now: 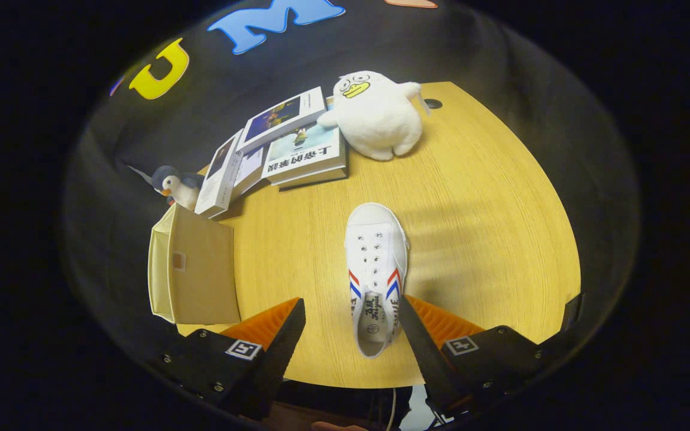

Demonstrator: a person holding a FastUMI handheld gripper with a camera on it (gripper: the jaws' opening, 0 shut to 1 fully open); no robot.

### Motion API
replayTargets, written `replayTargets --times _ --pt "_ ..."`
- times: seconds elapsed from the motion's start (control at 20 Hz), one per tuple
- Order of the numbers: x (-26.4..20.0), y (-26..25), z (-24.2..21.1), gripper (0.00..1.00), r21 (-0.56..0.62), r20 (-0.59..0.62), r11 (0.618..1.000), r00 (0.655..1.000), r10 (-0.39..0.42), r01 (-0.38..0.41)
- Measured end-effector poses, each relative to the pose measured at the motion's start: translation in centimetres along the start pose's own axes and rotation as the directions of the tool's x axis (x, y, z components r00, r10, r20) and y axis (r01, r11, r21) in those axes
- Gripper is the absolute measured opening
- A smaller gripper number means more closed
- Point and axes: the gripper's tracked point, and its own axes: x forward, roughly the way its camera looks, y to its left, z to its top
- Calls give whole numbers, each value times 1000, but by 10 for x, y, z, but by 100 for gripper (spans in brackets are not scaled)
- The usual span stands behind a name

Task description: Open the storage box then place both shoes into the box .Put the left shoe in first, then the right shoe, with the right side of both shoes facing outward in a uniform manner.

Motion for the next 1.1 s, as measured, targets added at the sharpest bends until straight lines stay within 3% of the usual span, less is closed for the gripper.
replayTargets --times 0.4,0.7,0.9,1.1 --pt "30 -42 -39 95 -170 -45 975 987 -154 144" --pt "53 -67 -53 94 -302 -75 920 956 -284 249" --pt "59 -80 -42 93 -295 -43 899 935 -351 324" --pt "66 -80 -34 94 -284 -28 893 928 -371 349"
